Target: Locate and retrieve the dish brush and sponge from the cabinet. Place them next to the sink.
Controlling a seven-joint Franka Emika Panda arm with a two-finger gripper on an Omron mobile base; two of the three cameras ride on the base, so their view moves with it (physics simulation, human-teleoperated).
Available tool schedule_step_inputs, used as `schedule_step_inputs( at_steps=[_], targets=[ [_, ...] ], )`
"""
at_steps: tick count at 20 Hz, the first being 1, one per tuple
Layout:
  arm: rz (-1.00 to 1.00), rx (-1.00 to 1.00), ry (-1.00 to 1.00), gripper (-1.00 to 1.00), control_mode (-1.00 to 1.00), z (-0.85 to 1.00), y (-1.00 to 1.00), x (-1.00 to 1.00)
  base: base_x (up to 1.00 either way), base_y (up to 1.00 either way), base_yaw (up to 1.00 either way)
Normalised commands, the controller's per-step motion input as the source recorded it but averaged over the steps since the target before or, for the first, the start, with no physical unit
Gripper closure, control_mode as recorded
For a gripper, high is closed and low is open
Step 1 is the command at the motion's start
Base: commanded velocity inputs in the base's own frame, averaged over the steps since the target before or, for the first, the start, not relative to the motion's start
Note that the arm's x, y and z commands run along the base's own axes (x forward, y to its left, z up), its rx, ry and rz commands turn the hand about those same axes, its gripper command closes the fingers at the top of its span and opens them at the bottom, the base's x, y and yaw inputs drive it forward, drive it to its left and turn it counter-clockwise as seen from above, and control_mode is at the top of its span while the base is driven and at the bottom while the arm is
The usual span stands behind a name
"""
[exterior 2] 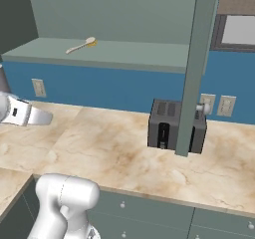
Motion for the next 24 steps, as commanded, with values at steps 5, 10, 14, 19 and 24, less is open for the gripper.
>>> schedule_step_inputs(
  at_steps=[5, 10, 14, 19, 24],
  targets=[
    [0.02, 0.02, -0.04, -1.00, -1.00, 0.43, 0.24, 0.02, 0.00, 0.00, 0.00],
    [0.04, 0.19, 0.04, -1.00, -1.00, 0.29, -0.27, 0.35, 0.00, 0.00, 0.00],
    [0.02, 0.07, 0.06, -1.00, -1.00, 0.31, 0.10, 0.19, 0.00, 0.00, 0.00],
    [0.07, -0.11, -0.02, -1.00, -1.00, 0.19, 0.12, 0.15, 0.00, 0.00, 0.00],
    [0.12, -0.11, 0.01, -1.00, -1.00, 0.18, 0.03, 0.44, 0.00, 0.00, 0.00]
  ],
)
